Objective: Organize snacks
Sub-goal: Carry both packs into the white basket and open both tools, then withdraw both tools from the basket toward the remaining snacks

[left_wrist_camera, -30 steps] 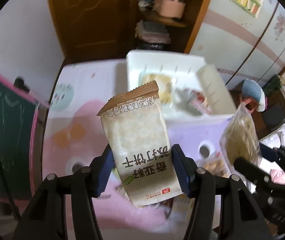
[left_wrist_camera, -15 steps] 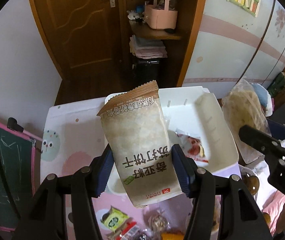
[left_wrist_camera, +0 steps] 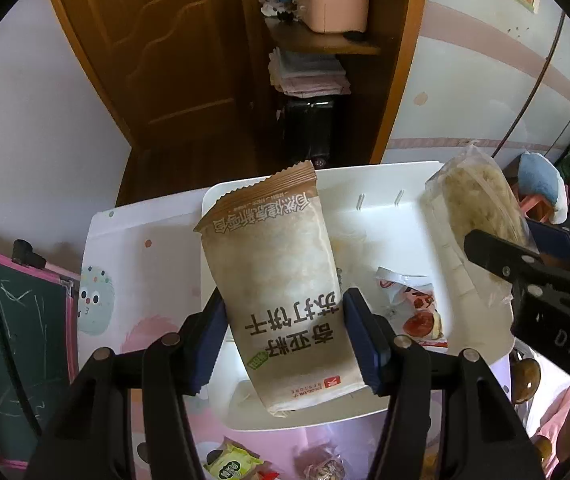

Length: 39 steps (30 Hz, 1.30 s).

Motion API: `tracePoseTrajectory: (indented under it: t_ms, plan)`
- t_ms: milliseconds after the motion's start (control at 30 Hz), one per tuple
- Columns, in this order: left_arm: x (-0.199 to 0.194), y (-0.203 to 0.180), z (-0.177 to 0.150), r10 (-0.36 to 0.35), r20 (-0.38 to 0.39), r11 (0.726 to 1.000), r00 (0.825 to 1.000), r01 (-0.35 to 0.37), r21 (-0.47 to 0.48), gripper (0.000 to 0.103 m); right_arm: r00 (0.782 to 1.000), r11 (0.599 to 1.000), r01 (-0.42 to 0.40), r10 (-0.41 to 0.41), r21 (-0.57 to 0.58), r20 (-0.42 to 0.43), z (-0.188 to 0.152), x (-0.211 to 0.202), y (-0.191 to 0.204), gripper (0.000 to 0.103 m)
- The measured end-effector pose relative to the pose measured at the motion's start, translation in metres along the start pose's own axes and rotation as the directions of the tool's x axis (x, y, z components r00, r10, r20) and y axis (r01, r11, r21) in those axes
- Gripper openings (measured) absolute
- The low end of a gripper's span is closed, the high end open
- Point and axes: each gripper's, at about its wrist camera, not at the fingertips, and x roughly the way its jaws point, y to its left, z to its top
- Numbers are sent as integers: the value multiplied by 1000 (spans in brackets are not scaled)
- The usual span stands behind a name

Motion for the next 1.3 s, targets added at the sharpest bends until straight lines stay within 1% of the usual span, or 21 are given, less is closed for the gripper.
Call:
tracePoseTrajectory:
  t_ms: [167, 267, 300, 333, 400, 433, 667, 933, 1133, 1300]
  plan:
    - [11, 0, 3, 8, -15, 1000, 1000, -8, 5, 57, 1000, 1000, -5, 5, 9, -25, 7, 15, -2, 55]
    - [13, 1, 7, 3, -13, 1000, 1000, -3, -2, 58, 1000, 1000, -4, 5, 9, -11, 11, 19, -3, 55]
    - [14, 1, 8, 1, -13, 1000, 1000, -1, -5, 64, 1000, 1000, -6, 6, 10, -6, 12, 19, -3, 55]
    - [15, 2, 8, 0, -12, 1000, 1000, 0, -10, 75, 1000, 1000, -9, 9, 14, -1, 13, 19, -3, 55]
    - [15, 4, 9, 7, 0, 1000, 1000, -7, -21, 84, 1000, 1000, -15, 15, 22, 2, 15, 20, -4, 55]
    - [15, 4, 10, 9, 4, 1000, 1000, -9, -23, 86, 1000, 1000, -17, 17, 26, 2, 15, 20, -4, 55]
    - [13, 6, 5, 16, -9, 999, 1000, -16, -32, 86, 999, 998, -33, 34, 48, -13, 12, 17, -8, 56]
    - [-5, 14, -4, 4, 4, 999, 1000, -4, -40, 86, 999, 997, -45, 46, 63, -10, 3, 5, -6, 56]
    - [-24, 26, -17, 5, 12, 999, 1000, -5, -39, 86, 998, 995, -54, 54, 78, -6, -11, -11, 2, 56]
    - [-45, 43, -36, -13, 27, 999, 1000, 15, -42, 86, 998, 995, -55, 54, 79, 11, -29, -31, 12, 56]
